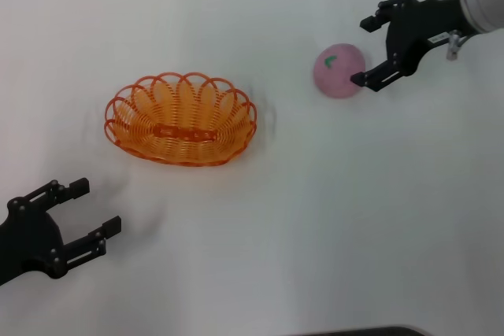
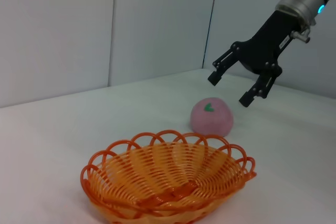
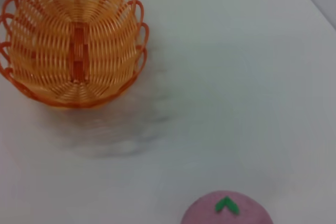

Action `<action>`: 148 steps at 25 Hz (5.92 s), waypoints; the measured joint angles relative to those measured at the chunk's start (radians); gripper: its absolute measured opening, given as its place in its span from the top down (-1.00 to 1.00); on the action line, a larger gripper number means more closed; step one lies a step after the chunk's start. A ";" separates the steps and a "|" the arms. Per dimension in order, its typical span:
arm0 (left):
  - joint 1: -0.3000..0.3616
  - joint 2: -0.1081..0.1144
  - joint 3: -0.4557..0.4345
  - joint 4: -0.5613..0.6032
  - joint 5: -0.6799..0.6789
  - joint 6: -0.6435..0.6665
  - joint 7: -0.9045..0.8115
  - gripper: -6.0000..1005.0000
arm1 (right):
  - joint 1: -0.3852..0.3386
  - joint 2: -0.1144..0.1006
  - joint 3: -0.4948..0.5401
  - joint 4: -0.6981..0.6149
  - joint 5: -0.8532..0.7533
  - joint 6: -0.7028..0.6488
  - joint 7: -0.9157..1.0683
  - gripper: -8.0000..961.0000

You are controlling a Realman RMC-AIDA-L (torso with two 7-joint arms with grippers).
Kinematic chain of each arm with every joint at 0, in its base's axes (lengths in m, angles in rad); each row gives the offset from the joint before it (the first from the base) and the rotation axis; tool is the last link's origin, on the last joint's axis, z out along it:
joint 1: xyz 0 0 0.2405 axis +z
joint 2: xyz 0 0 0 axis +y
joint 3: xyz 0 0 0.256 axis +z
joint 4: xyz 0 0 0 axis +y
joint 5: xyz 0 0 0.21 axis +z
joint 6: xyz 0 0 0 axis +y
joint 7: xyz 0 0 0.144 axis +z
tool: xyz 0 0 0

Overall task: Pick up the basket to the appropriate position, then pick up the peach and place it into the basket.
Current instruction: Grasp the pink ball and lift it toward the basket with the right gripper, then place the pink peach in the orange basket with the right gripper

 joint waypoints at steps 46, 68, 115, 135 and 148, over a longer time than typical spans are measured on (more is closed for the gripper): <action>-0.012 -0.001 0.004 -0.002 0.001 -0.002 0.000 -0.53 | 0.038 0.002 -0.137 0.191 -0.002 0.255 0.082 -0.26; -0.015 0.000 0.004 -0.001 0.000 -0.001 -0.014 -0.53 | 0.010 0.001 -0.116 0.062 0.116 0.035 0.086 0.25; -0.041 0.003 -0.011 0.003 -0.024 0.008 -0.029 -0.53 | 0.043 0.010 -0.249 0.238 0.513 0.033 -0.046 0.25; -0.034 0.004 -0.038 0.029 -0.053 0.081 -0.021 -0.53 | 0.111 0.019 -0.524 0.391 0.712 0.291 -0.045 0.25; -0.030 0.003 -0.038 0.031 -0.050 0.085 -0.020 -0.53 | 0.102 0.016 -0.549 0.406 0.714 0.299 -0.041 0.15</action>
